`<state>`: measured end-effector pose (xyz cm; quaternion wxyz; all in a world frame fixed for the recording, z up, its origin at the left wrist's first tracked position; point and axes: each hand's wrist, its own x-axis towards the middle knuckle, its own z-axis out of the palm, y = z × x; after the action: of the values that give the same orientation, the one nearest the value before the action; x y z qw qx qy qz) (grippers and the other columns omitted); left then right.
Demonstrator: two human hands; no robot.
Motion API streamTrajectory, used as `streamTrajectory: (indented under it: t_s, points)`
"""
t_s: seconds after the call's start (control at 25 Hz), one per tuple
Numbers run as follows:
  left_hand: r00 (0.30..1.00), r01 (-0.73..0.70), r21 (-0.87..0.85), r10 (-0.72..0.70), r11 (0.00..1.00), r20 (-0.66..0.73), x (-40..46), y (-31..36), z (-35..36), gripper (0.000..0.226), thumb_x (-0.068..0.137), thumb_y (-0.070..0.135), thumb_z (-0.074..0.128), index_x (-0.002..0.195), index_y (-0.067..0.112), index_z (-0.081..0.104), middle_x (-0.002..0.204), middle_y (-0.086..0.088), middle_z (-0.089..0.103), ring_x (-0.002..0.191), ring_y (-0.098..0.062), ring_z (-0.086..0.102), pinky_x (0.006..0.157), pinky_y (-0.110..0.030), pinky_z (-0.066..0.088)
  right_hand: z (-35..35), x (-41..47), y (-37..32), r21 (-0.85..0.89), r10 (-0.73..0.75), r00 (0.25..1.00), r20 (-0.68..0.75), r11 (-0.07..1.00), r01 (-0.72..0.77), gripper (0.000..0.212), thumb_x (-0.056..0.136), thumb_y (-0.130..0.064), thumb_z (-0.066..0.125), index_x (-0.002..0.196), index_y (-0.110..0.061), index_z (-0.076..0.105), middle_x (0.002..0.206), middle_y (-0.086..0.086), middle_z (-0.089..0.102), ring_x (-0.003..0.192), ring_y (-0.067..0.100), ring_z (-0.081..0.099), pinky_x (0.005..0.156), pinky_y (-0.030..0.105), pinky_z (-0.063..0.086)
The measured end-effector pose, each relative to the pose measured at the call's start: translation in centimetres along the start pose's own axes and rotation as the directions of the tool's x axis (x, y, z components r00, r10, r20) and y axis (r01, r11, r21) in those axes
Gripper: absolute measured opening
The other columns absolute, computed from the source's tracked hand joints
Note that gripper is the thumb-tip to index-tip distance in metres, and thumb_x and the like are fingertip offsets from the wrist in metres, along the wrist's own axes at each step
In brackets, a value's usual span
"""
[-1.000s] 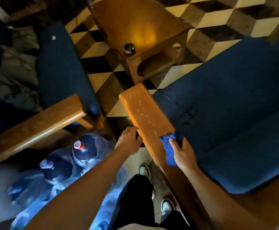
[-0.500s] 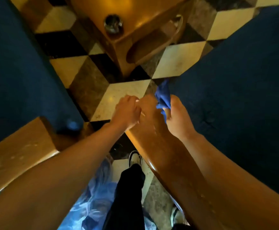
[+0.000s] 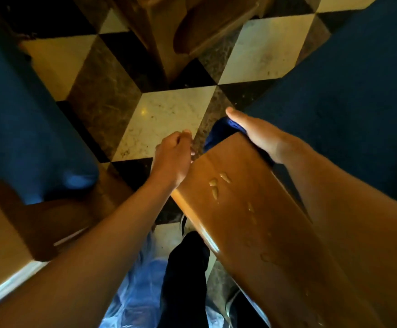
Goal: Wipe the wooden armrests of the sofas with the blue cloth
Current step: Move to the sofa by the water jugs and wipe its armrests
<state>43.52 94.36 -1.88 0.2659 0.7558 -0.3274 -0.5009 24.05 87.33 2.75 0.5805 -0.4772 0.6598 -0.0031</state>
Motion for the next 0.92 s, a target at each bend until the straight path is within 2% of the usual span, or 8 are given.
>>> streamTrajectory:
  t_s: [0.08,0.16,0.28,0.4,0.52,0.68,0.84,0.92]
  points:
    - [0.999,0.040,-0.078,-0.042,0.996,-0.024,0.0,-0.4,-0.4,0.042,0.097,0.050,0.041,0.083,0.023,0.070,0.082,-0.001,0.075,0.080,-0.018,0.073,0.083,-0.043,0.060,0.3,0.4,-0.1,-0.063,-0.011,0.999,-0.047,0.998,0.008,0.054,0.069,-0.088,0.057,0.088,-0.039,0.070,0.093,-0.012,0.070,0.090,0.008,0.064,0.071,0.027,0.042]
    - [0.989,0.132,-0.149,-0.139,0.980,-0.040,-0.2,-1.2,-0.8,0.045,0.099,0.048,0.040,0.081,0.020,0.070,0.079,-0.004,0.076,0.075,-0.020,0.072,0.082,-0.044,0.060,1.5,-0.9,0.1,-0.197,-0.285,0.953,-0.099,0.945,0.262,0.044,0.081,-0.081,0.051,0.088,-0.040,0.067,0.086,-0.017,0.069,0.085,-0.001,0.064,0.067,0.019,0.042]
    - [0.969,0.204,-0.238,-0.230,0.950,-0.088,-1.7,-2.2,-1.8,0.049,0.101,0.048,0.038,0.081,0.018,0.070,0.079,-0.005,0.075,0.077,-0.023,0.071,0.085,-0.048,0.057,4.0,-2.9,0.9,-0.636,-0.646,0.761,-0.051,0.609,0.474,0.051,0.088,-0.077,0.041,0.100,-0.036,0.069,0.105,-0.015,0.069,0.110,0.016,0.058,0.082,0.035,0.048]
    - [0.942,0.185,-0.205,-0.233,0.961,-0.240,-3.3,-2.7,-4.1,0.050,0.102,0.047,0.032,0.092,0.019,0.071,0.098,-0.005,0.075,0.095,-0.025,0.069,0.096,-0.049,0.053,6.9,-3.7,-1.6,-0.849,-0.556,0.830,0.044,0.417,0.324,0.065,0.089,-0.080,0.032,0.090,-0.028,0.071,0.102,-0.005,0.070,0.116,0.033,0.055,0.099,0.054,0.037]
    - [0.906,0.170,-0.251,-0.251,0.953,-0.340,-4.3,-2.4,-6.7,0.052,0.093,0.048,0.031,0.090,0.016,0.071,0.102,-0.009,0.075,0.101,-0.030,0.068,0.101,-0.051,0.050,11.8,-4.5,-4.3,-0.859,-0.414,0.862,0.294,0.280,0.428,0.072,0.088,-0.082,0.028,0.070,-0.022,0.064,0.080,-0.006,0.062,0.100,0.026,0.059,0.104,0.056,0.030]
    - [0.945,0.141,-0.220,-0.198,0.965,-0.262,-5.7,-2.7,-7.4,0.053,0.090,0.050,0.031,0.085,0.018,0.074,0.091,-0.002,0.078,0.095,-0.021,0.071,0.100,-0.049,0.052,15.8,-7.3,-1.4,-0.818,-0.497,0.683,0.536,-0.106,0.565,0.044,0.096,-0.055,0.043,0.096,-0.027,0.077,0.106,-0.007,0.070,0.118,0.027,0.049,0.106,0.053,0.027]
    - [0.965,0.136,-0.177,-0.171,0.975,-0.200,-6.8,-2.5,-5.3,0.053,0.095,0.049,0.029,0.082,0.023,0.073,0.091,0.000,0.078,0.094,-0.023,0.071,0.099,-0.050,0.051,12.9,-8.7,3.9,-0.738,-0.527,0.614,0.587,-0.038,0.673,0.033,0.100,-0.027,0.044,0.121,-0.027,0.069,0.146,0.000,0.054,0.156,0.029,0.012,0.126,0.051,-0.004]
    - [0.968,0.136,-0.188,-0.171,0.973,-0.186,-7.0,-2.4,-4.3,0.052,0.092,0.052,0.028,0.080,0.024,0.071,0.093,-0.001,0.077,0.095,-0.024,0.070,0.100,-0.050,0.051,11.8,-9.8,6.6,-0.718,-0.519,0.573,0.634,-0.120,0.685,0.027,0.093,-0.030,0.053,0.113,-0.026,0.070,0.153,-0.002,0.048,0.157,0.029,0.008,0.125,0.058,0.001]
